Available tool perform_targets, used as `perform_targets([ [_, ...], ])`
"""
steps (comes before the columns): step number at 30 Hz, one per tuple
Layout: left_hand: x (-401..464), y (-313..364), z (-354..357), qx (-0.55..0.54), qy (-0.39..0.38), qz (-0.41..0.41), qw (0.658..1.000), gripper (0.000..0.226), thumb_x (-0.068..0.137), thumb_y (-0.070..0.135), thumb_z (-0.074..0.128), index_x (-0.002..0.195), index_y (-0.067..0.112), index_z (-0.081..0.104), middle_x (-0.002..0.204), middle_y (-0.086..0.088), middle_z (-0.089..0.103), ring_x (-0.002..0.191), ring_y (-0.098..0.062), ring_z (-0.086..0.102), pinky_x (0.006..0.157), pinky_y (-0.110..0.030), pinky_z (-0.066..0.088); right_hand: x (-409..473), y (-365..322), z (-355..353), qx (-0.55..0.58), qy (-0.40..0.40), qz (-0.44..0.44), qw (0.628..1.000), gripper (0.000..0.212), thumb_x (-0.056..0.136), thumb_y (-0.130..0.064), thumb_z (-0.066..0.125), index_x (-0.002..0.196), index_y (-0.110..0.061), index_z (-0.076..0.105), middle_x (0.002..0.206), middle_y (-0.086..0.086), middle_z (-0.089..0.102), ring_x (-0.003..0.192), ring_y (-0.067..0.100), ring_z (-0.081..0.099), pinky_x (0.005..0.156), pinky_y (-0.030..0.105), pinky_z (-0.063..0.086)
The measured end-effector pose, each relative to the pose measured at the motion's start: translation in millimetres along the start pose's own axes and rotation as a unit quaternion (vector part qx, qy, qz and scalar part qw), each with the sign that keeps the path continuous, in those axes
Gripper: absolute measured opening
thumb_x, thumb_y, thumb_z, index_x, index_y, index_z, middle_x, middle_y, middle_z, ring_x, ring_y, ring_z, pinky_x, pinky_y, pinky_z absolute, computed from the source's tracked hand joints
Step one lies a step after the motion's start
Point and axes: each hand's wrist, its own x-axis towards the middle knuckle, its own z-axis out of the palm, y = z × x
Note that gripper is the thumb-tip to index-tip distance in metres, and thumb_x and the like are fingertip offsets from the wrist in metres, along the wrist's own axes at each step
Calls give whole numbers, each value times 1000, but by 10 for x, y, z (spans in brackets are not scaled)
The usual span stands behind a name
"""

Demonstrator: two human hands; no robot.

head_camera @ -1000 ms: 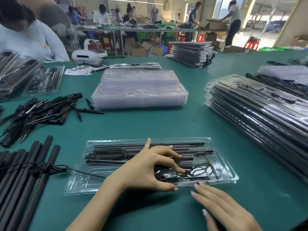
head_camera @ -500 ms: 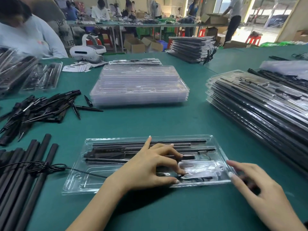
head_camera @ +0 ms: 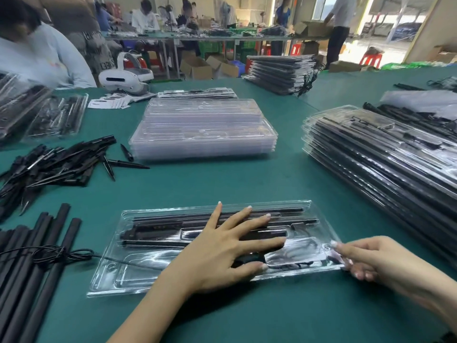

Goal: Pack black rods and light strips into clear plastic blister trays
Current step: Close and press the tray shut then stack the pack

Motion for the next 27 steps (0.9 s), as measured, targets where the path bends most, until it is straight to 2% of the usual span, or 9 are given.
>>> perform_targets([
  [2,5,-11,6,1,-2,1,1000,46,90,69,16,134,72,1,156,28,-7,141,2,-22,114,-48,-21,35,-30,8,-9,-23,-2,1000,32,77,-32,70,68,-1,75,54,2,57,39,9,42,36,14,30],
  [5,9,-18,-2,2,4,1,1000,49,88,73,18,133,72,-1,155,29,-8,141,2,-22,114,-48,-20,82,-71,35,-41,-63,-12,997,31,69,-44,68,63,-14,76,47,-6,48,36,8,38,35,14,25],
  [8,9,-22,-5,0,15,0,1000,49,88,73,20,132,73,-1,155,29,-6,141,3,-22,114,-47,-21,134,-52,59,-39,-63,-26,997,34,65,-46,68,60,-13,71,48,-2,49,37,9,40,37,13,28],
  [10,9,-23,-3,-3,18,0,1000,49,88,73,21,133,72,0,155,29,-6,141,3,-22,114,-46,-22,152,-23,69,-26,-51,-27,998,35,63,-46,69,62,-11,67,55,9,53,43,12,50,41,15,37],
  [12,10,-20,-1,-5,18,-2,1000,49,88,73,21,133,72,1,156,29,-5,142,2,-21,114,-45,-22,158,8,91,4,-46,-27,999,33,62,-41,71,63,-9,64,60,11,56,51,20,62,46,18,46],
  [15,14,-24,-4,-4,16,-8,1000,48,88,73,21,132,73,2,156,28,-4,142,1,-20,114,-46,-21,171,19,136,57,-31,-35,997,27,76,-26,71,65,-4,61,61,9,55,59,31,68,48,20,52],
  [20,8,-39,-2,-12,16,-11,1000,49,88,72,24,133,72,4,156,28,-3,142,2,-20,115,-46,-19,158,8,141,13,-15,-68,997,33,87,-24,63,56,-15,61,64,5,58,47,16,56,43,15,39],
  [24,0,-34,-5,-20,18,-9,1000,48,88,72,25,133,73,6,156,28,-2,142,3,-19,115,-45,-19,148,61,150,1,-7,-96,995,34,83,-29,64,50,-18,61,52,2,48,43,10,45,41,12,31],
  [27,1,-39,-19,-22,19,-10,1000,48,89,71,26,134,72,7,156,29,-2,142,3,-19,116,-45,-18,147,70,191,16,13,-114,993,29,71,-37,65,50,-19,59,51,2,43,42,10,37,41,12,27],
])
